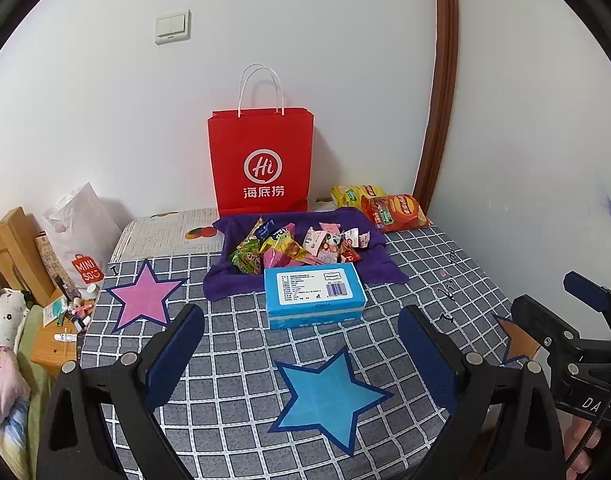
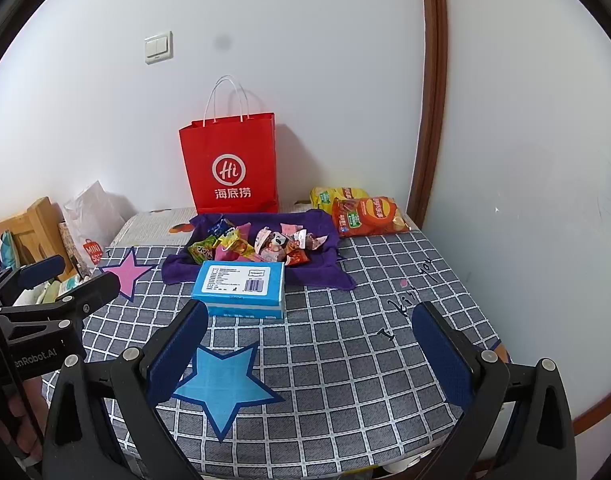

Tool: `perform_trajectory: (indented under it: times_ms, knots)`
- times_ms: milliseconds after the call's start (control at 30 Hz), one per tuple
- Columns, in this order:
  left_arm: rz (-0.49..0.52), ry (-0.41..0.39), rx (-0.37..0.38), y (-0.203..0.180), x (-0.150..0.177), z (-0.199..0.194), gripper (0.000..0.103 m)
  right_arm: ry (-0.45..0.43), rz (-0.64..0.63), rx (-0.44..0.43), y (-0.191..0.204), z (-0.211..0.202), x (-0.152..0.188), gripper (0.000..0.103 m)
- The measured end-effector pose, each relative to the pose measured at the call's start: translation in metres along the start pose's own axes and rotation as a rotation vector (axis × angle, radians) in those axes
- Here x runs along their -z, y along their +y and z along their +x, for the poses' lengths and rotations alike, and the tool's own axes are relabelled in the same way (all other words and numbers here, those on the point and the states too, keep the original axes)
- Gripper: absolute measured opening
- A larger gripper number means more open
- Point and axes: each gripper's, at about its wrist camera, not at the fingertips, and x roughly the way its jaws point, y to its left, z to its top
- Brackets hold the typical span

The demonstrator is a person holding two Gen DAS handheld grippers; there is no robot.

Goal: Organize snacks

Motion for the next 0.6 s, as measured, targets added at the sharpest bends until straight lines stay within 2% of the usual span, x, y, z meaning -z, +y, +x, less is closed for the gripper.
perform_trajectory:
  times_ms: [600]
  knots:
    - [-0.005, 0.002, 0.003, -0.0012, 0.0006, 0.0005, 0.098, 0.002, 0.007, 0.0, 0.004, -0.0012, 0.0016, 0.101]
